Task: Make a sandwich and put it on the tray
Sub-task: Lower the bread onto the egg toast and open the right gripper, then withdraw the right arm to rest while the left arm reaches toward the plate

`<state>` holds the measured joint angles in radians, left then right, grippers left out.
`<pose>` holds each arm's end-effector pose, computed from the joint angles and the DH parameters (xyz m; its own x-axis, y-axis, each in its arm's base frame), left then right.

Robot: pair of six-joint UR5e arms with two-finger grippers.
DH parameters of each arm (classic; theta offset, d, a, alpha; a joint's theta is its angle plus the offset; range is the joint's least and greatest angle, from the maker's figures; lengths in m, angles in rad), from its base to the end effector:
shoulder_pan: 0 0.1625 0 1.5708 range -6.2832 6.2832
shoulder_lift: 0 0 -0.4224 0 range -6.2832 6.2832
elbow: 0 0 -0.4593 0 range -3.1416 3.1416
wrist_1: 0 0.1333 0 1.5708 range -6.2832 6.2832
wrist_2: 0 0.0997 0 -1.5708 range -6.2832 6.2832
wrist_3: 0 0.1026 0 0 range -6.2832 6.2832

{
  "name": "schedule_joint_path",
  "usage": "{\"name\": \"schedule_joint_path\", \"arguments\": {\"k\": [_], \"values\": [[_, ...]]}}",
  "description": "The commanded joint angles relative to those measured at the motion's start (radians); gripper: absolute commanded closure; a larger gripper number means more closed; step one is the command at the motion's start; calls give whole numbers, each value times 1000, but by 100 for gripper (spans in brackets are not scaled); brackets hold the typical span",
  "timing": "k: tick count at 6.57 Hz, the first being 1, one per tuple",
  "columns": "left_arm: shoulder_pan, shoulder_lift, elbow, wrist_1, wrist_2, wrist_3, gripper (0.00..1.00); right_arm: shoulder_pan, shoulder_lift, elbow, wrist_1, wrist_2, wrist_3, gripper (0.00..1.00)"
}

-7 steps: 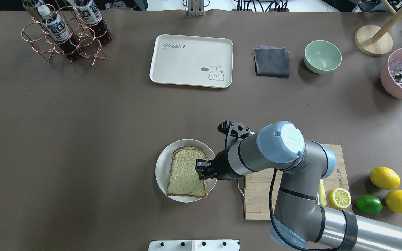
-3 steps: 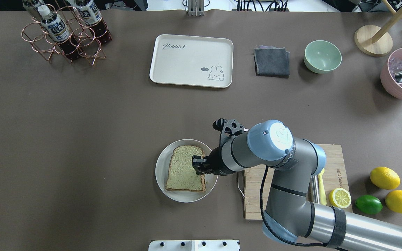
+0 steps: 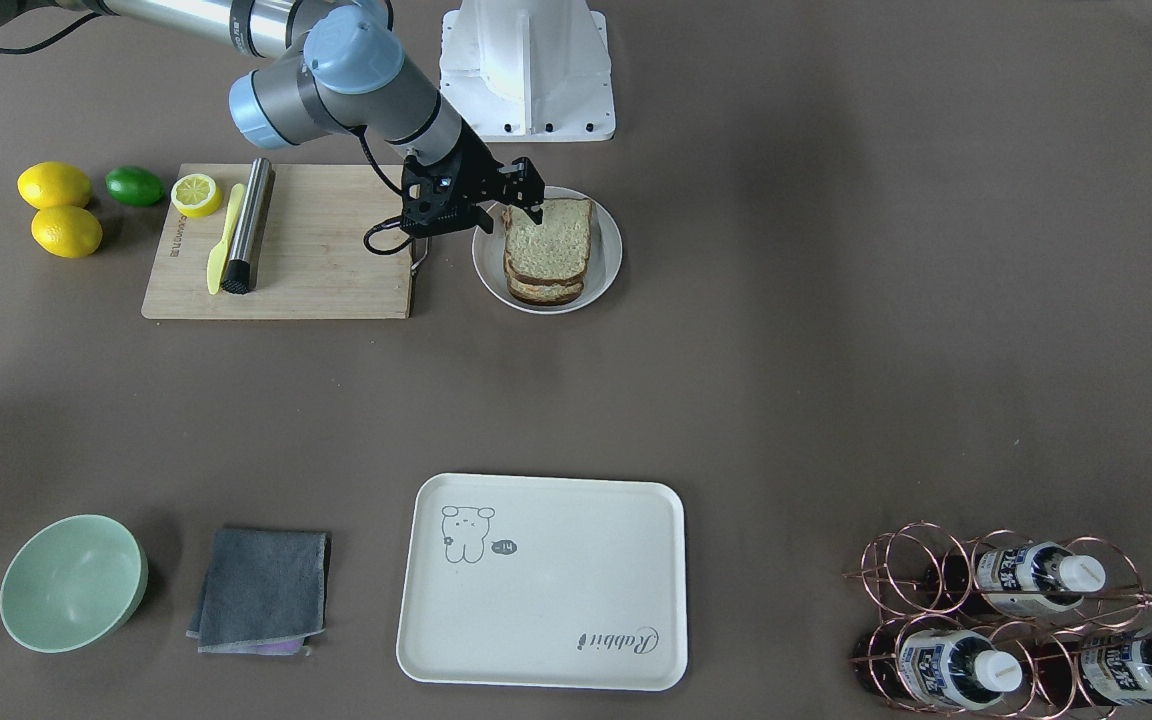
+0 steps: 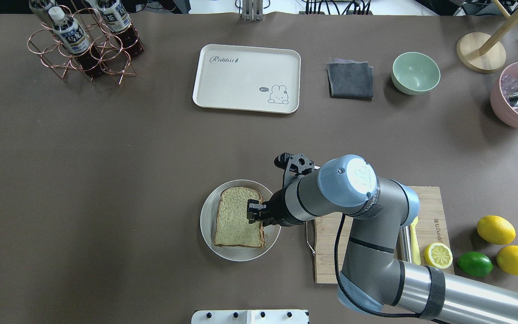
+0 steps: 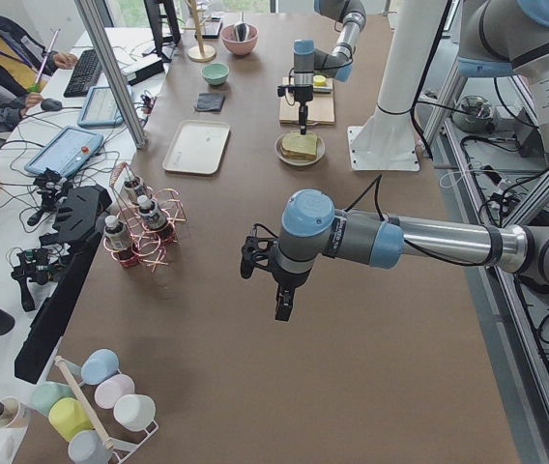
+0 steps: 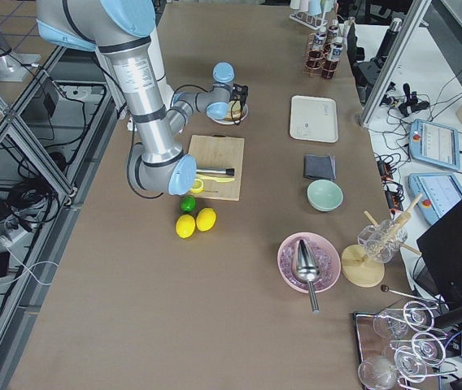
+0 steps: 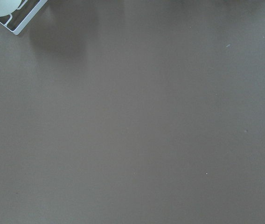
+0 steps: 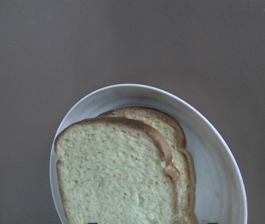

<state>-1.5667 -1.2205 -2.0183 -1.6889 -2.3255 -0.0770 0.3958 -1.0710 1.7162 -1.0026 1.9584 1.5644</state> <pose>-0.0613 -0.4258 0.5664 0.7260 0.0738 -0.6837 0.0520 0.9855 0.1615 -0.6032 -0.3545 0.1969 0.3230 0.1285 0.9376 -0.0282 0.9916 -0.1262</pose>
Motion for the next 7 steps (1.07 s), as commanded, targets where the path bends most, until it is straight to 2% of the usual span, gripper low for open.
{"name": "schedule_joint_path", "arguments": {"k": [1, 4, 5, 7], "values": [[-1, 1, 0, 0, 0, -1, 2, 50, -12, 34, -10, 16, -1, 0], [8, -8, -30, 2, -9, -69, 2, 208, -65, 89, -88, 157, -39, 0], [11, -10, -36, 2, -12, -70, 2, 237, -90, 101, -90, 163, -70, 0], [68, -11, -92, 0, -17, -145, 2, 287, -206, 179, -91, 172, -176, 0]]}}
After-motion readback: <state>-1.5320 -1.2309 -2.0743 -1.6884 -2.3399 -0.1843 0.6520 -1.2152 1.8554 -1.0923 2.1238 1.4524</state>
